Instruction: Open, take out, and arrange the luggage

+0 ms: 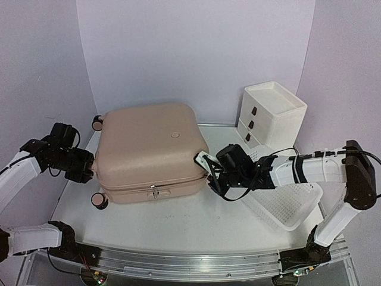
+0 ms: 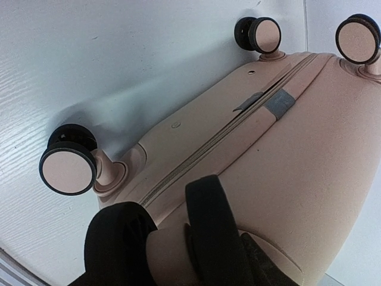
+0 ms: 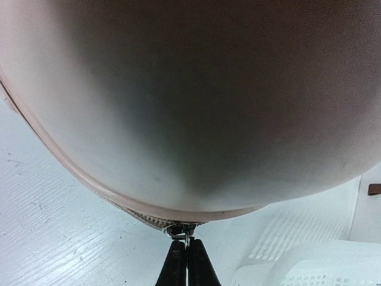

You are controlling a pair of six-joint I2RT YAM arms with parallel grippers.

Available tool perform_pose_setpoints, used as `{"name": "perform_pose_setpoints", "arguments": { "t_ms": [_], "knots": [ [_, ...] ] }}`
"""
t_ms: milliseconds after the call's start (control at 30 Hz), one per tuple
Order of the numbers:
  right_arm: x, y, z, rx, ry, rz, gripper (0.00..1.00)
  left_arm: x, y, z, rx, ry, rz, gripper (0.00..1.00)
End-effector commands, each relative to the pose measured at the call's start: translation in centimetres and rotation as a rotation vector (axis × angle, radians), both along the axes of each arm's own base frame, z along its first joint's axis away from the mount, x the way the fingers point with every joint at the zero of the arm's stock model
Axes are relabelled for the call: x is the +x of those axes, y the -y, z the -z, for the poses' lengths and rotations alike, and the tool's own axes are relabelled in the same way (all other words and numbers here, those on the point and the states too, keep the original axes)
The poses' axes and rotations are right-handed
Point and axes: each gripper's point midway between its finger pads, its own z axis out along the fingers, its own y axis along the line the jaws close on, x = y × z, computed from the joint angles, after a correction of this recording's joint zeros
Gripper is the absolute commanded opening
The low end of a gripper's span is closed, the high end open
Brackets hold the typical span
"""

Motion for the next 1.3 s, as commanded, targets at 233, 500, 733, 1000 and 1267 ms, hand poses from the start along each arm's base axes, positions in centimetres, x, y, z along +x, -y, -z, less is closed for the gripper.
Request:
{"name": "perform_pose_setpoints", "arguments": {
  "t_ms": [233, 500, 733, 1000, 1267],
  "knots": [
    [8.1, 4.6, -1.8, -0.032, 0.099, 0.082, 0.00, 0.8, -5.5, 1.1, 0.495, -0.116, 0.244, 0.17],
    [10.8, 2.3, -3.1, -0.036, 0.171, -0.062, 0.00, 1.2, -5.7, 0.6, 0.549, -0.088, 0.313, 0.14],
    [9.7, -1.3, -1.7, -0.030, 0.181, -0.388, 0.00, 3.2, -4.4, -1.2, 0.631, 0.019, 0.528, 0.19],
    [3.4, -5.4, -2.4, 0.104, 0.138, -0.575, 0.00, 4.8, -2.4, -3.1, 0.733, 0.130, 0.829, 0.55],
    [-0.7, -8.0, -4.2, 0.176, 0.118, -0.548, 0.00, 5.9, -2.5, -3.7, 0.768, 0.102, 0.874, 0.96]
  ]
}}
